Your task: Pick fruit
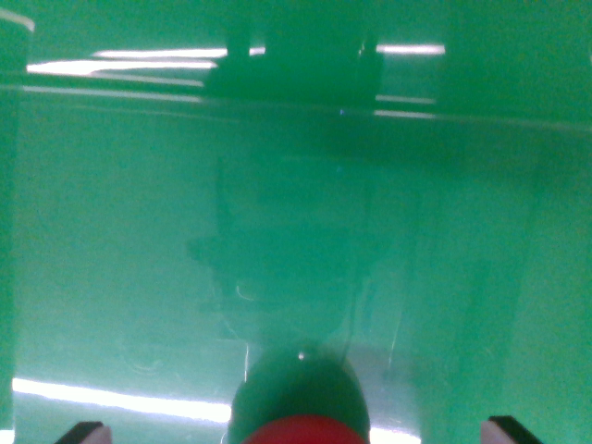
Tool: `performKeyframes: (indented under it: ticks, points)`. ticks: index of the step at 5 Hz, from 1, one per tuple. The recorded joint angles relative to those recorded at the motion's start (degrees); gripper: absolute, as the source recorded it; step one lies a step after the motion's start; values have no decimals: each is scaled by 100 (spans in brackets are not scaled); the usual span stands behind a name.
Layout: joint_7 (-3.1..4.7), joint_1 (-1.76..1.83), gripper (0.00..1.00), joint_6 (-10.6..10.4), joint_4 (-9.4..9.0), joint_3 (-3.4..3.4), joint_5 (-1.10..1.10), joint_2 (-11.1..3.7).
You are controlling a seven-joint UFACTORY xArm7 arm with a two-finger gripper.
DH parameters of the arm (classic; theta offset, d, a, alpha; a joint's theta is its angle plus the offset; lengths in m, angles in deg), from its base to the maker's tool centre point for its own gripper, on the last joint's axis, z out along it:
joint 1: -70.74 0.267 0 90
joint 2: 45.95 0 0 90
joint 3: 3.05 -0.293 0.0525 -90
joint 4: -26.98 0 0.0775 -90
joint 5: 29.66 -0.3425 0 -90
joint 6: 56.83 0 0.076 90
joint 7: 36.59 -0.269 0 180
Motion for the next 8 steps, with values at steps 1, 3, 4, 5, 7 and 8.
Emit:
performKeyframes:
  ticks: [1,3,4,5,7,8]
  points:
    - [-12,-9,0,-223,-256,9,35,-7]
    - [-24,-18,0,-434,-498,17,69,-13]
    - [-24,-18,0,-434,-498,17,69,-13]
    - [-35,-26,0,-625,-717,24,99,-19]
    - [-45,-33,0,-811,-930,31,128,-25]
    - [-45,-33,0,-811,-930,31,128,-25]
